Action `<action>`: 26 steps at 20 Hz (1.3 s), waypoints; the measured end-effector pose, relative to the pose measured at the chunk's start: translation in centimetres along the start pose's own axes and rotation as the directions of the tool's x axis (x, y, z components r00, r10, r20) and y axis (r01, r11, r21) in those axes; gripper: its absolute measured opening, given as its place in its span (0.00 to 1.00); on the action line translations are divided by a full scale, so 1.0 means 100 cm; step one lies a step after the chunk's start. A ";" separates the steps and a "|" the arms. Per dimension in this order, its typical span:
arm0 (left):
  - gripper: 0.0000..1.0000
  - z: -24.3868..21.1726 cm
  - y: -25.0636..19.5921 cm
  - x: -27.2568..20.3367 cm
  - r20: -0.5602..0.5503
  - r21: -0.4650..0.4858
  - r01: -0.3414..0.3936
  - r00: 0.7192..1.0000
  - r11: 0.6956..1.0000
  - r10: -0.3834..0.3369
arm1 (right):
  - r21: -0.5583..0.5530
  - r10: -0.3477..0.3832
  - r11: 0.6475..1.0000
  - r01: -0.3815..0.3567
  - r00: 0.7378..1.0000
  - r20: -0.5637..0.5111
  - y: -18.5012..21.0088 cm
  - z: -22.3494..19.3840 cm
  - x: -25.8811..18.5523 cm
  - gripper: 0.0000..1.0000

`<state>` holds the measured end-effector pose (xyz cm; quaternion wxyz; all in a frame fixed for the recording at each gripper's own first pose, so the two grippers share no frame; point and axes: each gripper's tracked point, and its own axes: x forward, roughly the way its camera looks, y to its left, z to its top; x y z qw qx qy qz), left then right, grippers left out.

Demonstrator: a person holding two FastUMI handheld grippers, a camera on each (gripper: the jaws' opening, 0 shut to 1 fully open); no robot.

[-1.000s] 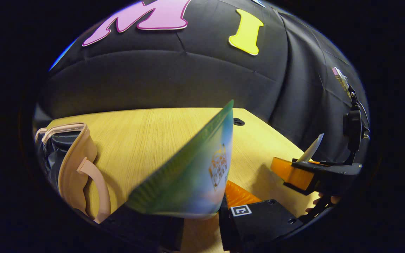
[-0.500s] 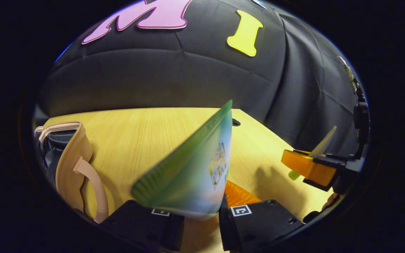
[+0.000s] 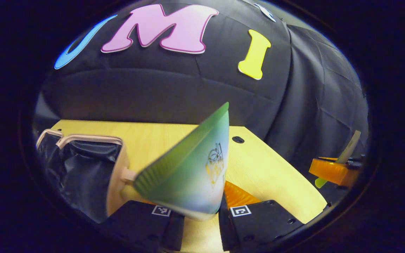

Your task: First open the suitcase, pack the skin care products into it, and then close the suitcase.

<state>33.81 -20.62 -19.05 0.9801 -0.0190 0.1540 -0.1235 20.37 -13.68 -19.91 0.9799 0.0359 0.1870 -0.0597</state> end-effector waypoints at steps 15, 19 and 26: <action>0.46 -0.053 0.250 -0.068 -0.363 -0.104 -0.318 0.894 0.942 0.261 | -0.123 0.435 0.892 -0.435 0.900 -0.024 0.174 0.032 -0.088 0.35; 0.49 -0.085 0.258 -0.062 -0.525 -0.050 -0.296 0.820 0.954 0.227 | -0.124 0.469 0.873 -0.472 0.882 -0.052 0.183 0.025 -0.087 0.35; 0.47 -0.093 0.263 -0.059 -0.623 0.045 -0.349 0.723 0.936 0.300 | -0.071 0.480 0.872 -0.485 0.874 -0.080 0.182 0.023 -0.076 0.34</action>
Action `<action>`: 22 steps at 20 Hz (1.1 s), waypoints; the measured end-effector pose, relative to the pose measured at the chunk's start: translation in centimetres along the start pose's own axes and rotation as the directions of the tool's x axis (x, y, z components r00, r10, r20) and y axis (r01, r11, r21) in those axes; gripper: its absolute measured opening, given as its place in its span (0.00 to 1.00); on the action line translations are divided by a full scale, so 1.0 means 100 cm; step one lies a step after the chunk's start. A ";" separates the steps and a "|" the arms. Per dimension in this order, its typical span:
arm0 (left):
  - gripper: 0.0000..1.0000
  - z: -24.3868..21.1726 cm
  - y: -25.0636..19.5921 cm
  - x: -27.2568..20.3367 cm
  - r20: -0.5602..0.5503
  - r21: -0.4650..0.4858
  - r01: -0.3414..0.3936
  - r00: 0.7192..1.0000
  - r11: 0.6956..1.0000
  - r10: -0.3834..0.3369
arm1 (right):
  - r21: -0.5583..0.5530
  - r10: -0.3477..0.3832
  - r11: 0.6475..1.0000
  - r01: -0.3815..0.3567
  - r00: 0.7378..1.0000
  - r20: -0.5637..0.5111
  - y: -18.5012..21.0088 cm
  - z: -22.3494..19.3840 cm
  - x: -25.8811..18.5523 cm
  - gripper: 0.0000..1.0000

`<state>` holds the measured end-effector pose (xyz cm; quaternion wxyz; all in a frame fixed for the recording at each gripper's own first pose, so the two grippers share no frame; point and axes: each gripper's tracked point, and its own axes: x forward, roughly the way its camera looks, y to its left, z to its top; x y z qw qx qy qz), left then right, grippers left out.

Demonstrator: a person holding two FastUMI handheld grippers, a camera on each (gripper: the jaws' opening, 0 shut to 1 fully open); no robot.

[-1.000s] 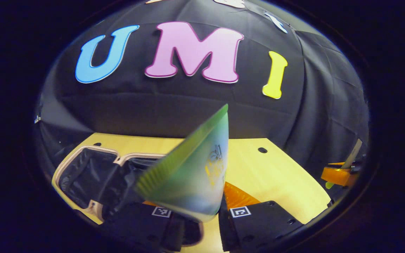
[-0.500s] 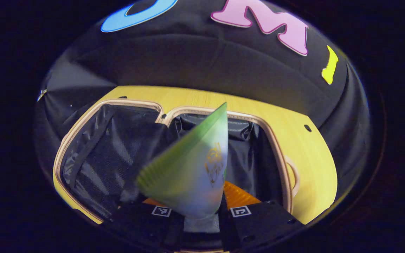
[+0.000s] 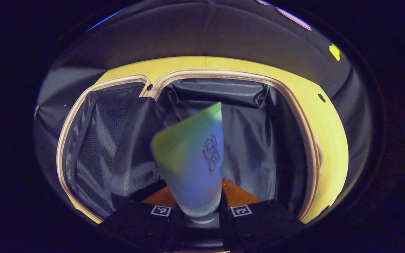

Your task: First open the suitcase, pack the skin care products into it, and then close the suitcase.

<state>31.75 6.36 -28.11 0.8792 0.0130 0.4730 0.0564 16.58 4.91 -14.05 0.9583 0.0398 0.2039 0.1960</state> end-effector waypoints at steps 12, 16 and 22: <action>0.98 0.085 0.033 -0.151 0.548 -0.050 -0.146 0.823 0.988 0.149 | -0.083 0.022 0.996 -0.028 0.998 -0.064 0.031 0.003 0.032 0.35; 0.98 0.058 0.071 -0.226 0.672 -0.129 -0.145 0.715 0.981 0.194 | -0.049 0.036 0.998 -0.044 0.988 -0.151 0.066 -0.011 0.075 0.35; 0.96 0.005 0.095 -0.278 0.747 -0.175 -0.097 0.635 0.980 0.196 | -0.103 0.001 0.994 -0.036 0.946 -0.323 0.117 -0.070 0.162 0.35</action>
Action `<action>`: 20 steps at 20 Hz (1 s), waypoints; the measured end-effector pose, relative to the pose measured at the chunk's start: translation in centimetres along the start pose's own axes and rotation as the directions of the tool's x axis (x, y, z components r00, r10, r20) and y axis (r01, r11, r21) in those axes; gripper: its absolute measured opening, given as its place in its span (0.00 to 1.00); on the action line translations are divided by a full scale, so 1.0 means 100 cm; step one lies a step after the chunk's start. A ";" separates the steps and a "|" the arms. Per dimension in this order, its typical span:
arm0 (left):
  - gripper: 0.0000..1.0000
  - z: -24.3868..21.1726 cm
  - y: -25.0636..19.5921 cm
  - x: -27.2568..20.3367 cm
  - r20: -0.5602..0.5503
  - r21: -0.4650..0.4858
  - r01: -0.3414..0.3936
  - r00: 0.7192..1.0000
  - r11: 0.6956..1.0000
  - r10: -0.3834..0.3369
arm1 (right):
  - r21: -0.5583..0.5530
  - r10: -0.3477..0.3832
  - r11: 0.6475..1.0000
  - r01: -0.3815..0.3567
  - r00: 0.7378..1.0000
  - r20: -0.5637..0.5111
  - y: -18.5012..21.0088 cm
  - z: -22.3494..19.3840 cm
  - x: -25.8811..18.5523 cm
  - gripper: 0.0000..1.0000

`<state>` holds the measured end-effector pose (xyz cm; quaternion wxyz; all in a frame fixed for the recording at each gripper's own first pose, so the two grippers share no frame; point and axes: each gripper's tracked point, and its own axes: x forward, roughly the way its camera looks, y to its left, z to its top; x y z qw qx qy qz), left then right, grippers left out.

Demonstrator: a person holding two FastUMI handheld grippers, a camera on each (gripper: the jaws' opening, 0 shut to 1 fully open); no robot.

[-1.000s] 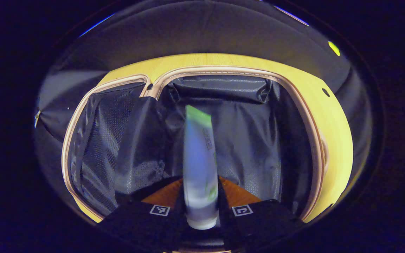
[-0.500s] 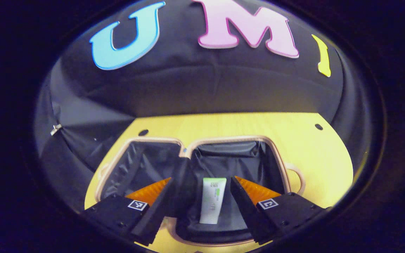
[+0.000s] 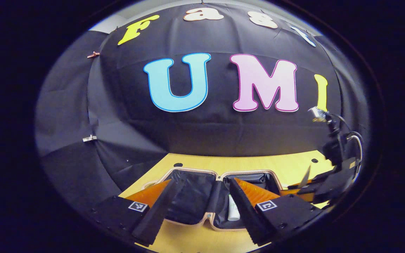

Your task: First open the suitcase, pack the skin care products into it, and then close the suitcase.

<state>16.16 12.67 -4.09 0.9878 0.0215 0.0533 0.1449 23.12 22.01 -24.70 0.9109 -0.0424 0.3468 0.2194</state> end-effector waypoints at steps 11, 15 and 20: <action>0.97 -0.015 0.066 -0.044 -0.014 -0.060 0.010 1.000 0.998 -0.011 | 0.166 -0.121 0.968 0.187 0.931 -0.345 0.000 -0.058 0.091 0.35; 0.97 -0.029 0.076 -0.056 -0.051 -0.078 0.012 0.999 0.997 -0.016 | 0.208 -0.144 0.949 0.235 0.915 -0.377 0.004 -0.061 0.099 0.34; 0.97 -0.046 0.107 -0.053 -0.062 -0.077 -0.024 0.998 0.997 0.019 | 0.180 -0.170 0.955 0.237 0.930 -0.325 0.004 -0.046 0.085 0.36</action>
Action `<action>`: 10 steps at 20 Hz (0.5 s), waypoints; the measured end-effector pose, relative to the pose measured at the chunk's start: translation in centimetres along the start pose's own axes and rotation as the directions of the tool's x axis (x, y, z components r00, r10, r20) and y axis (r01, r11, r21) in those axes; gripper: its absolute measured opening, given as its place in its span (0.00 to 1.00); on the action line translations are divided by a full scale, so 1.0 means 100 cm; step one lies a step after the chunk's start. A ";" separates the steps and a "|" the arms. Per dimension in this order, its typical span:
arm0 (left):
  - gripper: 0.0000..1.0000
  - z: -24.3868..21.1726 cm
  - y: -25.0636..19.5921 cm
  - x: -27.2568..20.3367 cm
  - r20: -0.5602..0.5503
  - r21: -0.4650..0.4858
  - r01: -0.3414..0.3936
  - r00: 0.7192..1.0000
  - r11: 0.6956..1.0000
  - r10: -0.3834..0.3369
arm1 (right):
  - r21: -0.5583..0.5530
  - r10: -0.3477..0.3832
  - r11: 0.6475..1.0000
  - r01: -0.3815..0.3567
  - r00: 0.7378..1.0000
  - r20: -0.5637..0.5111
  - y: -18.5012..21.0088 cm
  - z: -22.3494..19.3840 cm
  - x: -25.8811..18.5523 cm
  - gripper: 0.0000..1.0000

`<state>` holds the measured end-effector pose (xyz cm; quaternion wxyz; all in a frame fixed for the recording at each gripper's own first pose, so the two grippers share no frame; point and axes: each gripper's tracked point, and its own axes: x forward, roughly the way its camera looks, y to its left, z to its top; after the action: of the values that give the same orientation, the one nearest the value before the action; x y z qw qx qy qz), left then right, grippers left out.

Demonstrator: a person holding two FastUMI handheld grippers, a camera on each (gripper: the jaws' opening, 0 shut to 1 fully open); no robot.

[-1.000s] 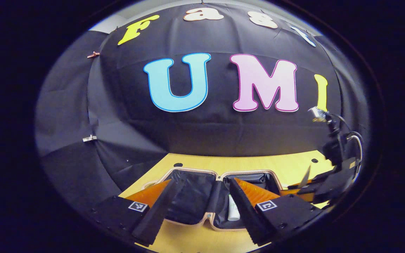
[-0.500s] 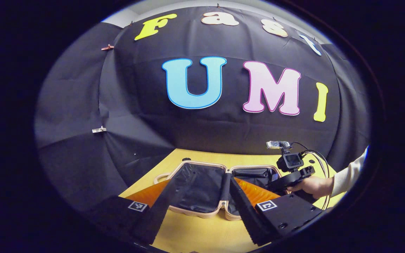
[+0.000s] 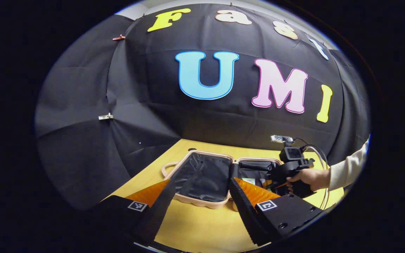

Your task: First open the suitcase, pack the skin care products into it, and then close the suitcase.

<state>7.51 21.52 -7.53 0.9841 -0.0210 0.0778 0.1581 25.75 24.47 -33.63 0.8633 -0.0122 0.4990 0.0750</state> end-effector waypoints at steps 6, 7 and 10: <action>0.97 -0.002 0.068 0.044 -0.017 0.014 -0.070 0.997 0.997 0.070 | 0.022 0.099 0.994 -0.106 0.972 0.214 -0.001 0.032 -0.089 0.93; 0.97 -0.001 0.082 0.056 -0.022 0.028 -0.069 0.997 0.997 0.069 | 0.033 0.097 0.993 -0.110 0.957 0.275 -0.010 0.038 -0.112 0.97; 0.97 0.010 0.126 0.106 -0.034 0.030 -0.050 0.998 0.998 0.051 | 0.053 0.073 0.993 -0.109 0.886 0.458 -0.048 0.043 -0.187 0.96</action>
<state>13.63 36.77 -8.45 0.9785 -0.0072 0.0976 0.1813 20.93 17.91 -15.61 0.9515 0.0622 0.2854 0.0967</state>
